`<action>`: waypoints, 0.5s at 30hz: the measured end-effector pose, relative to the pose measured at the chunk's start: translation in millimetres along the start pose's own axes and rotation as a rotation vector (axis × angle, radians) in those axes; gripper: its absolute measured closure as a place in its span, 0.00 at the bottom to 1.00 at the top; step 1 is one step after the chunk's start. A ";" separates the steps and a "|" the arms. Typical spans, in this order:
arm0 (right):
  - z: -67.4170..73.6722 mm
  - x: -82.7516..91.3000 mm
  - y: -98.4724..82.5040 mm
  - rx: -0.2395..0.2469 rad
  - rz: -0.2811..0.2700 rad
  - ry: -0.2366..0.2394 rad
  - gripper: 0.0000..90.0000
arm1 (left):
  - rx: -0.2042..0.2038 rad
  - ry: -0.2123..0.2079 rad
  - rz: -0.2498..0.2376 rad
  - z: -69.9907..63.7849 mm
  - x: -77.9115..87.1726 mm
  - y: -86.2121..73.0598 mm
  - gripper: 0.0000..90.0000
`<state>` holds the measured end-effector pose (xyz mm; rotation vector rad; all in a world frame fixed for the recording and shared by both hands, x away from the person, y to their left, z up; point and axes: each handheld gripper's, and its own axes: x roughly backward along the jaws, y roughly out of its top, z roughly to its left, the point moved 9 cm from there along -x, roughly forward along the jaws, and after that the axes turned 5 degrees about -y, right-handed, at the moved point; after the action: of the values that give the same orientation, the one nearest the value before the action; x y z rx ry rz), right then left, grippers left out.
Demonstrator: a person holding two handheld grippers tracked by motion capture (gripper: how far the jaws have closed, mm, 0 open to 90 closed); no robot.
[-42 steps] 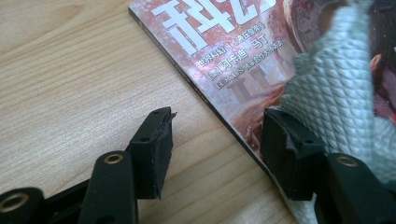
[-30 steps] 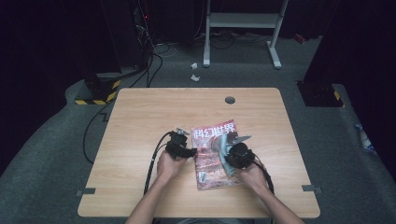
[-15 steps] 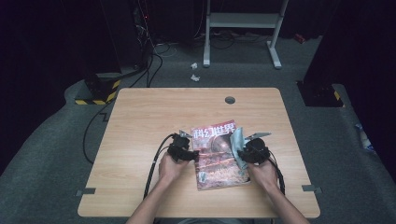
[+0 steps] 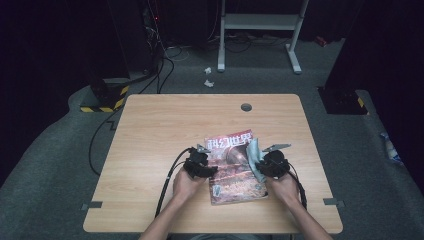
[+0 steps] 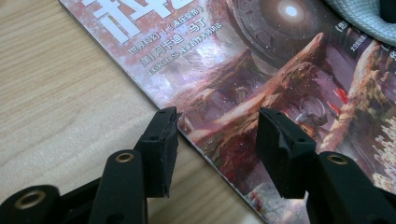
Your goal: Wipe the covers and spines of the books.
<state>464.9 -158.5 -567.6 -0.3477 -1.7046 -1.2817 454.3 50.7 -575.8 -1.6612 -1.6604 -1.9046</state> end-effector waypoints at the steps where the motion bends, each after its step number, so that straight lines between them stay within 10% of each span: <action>1: 0.8 1.3 -1.5 0.005 0.003 -0.001 0.84 | -0.006 0.004 -0.002 -2.7 0.9 -1.5 0.55; 9: 7.1 12.1 -13.1 0.054 0.021 -0.007 0.88 | -0.044 -0.004 0.016 -22.4 10.3 -17.4 0.57; 15: 10.3 19.1 7.2 0.083 -0.047 -0.038 0.89 | 0.022 0.023 -0.011 -0.4 10.0 -5.0 0.51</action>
<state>454.7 -152.3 -548.0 -0.2868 -1.8018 -1.2411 446.7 57.6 -571.3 -1.6190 -1.6799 -1.8960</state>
